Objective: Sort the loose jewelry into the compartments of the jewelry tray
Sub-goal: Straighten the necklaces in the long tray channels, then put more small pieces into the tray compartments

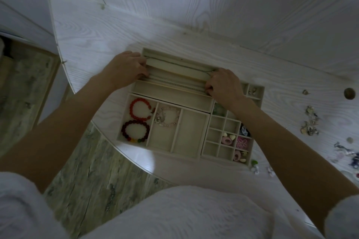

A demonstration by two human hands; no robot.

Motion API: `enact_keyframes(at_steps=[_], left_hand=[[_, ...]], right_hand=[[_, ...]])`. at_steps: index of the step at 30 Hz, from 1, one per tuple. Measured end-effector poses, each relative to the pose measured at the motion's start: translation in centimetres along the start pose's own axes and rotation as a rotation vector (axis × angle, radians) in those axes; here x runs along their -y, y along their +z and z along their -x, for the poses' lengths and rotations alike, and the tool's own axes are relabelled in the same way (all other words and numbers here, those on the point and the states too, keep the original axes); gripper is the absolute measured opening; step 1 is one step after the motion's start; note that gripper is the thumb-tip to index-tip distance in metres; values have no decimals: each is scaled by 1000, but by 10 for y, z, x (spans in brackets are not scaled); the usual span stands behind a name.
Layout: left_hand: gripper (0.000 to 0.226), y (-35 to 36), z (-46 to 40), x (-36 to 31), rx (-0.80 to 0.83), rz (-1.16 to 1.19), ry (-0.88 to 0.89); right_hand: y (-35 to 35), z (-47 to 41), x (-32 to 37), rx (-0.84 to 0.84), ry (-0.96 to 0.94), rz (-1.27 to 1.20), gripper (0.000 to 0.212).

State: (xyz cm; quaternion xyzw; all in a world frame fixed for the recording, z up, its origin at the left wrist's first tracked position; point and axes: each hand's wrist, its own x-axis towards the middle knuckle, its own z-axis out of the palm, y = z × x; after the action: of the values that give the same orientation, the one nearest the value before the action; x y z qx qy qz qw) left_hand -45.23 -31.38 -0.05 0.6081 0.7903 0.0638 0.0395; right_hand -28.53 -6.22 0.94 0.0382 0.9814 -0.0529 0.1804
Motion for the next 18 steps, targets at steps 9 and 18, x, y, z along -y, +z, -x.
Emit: enact_keyframes(at_steps=[9, 18], left_hand=[[19, -6, -4, -32, -260, 88, -225], [28, -12, -67, -233, -362, 702, -507]], right_hand=[[-15, 28, -10, -381, 26, -186, 19], [6, 191, -77, -510, 259, -269, 14]])
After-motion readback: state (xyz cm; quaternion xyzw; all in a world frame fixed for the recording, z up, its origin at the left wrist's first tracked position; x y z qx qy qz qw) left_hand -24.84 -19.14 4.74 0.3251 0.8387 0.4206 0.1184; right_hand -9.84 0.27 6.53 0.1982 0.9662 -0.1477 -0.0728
